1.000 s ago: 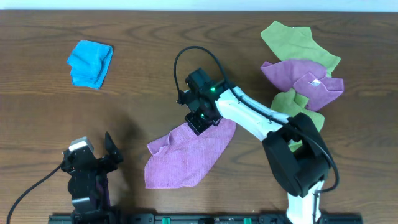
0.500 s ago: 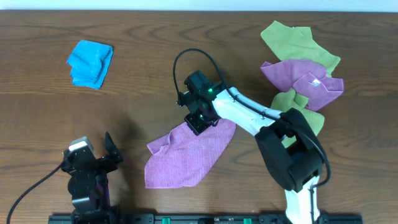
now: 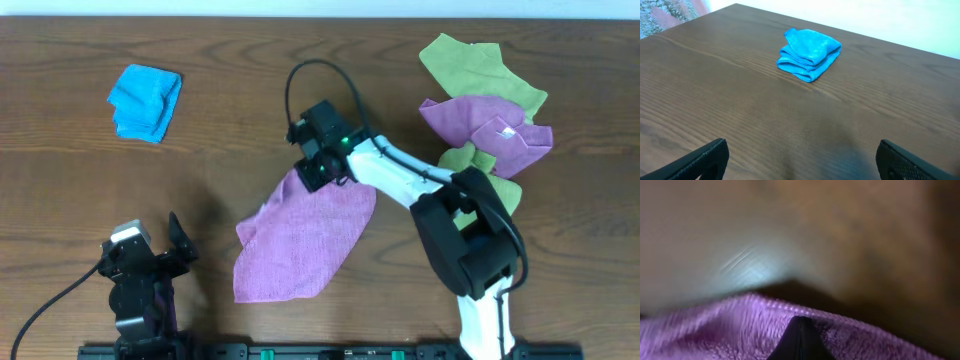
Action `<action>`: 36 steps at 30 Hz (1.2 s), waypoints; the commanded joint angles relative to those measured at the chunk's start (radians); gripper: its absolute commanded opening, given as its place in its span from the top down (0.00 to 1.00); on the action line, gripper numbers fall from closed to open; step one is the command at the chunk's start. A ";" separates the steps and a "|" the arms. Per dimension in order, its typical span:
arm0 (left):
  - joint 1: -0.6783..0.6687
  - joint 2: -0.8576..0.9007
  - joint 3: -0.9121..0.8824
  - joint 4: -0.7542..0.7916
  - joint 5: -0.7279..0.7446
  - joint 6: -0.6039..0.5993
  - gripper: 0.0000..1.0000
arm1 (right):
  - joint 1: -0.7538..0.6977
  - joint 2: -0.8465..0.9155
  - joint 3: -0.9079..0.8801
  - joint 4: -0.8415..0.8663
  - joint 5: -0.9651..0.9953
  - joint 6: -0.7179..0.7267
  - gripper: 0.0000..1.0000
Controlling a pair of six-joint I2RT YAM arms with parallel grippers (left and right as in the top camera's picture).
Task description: Fold the cloth
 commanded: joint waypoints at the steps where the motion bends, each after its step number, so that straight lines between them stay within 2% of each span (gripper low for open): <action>1: 0.006 -0.001 -0.022 -0.008 0.002 0.018 0.05 | -0.049 0.034 -0.008 0.041 0.060 0.027 0.99; 16: 0.006 -0.001 -0.022 -0.008 0.002 0.018 0.05 | -0.145 0.032 0.005 0.224 0.059 0.046 0.99; 24: 0.006 -0.001 -0.022 -0.008 0.002 0.018 0.05 | -0.117 -0.045 0.151 0.044 0.054 0.042 0.99; 26: 0.006 -0.001 -0.022 -0.008 0.002 0.018 0.05 | -0.105 -0.068 0.177 -0.011 0.031 -0.001 0.99; 36: 0.006 -0.001 -0.022 -0.008 0.002 0.018 0.05 | -0.043 -0.190 0.199 -0.379 0.027 -0.019 0.99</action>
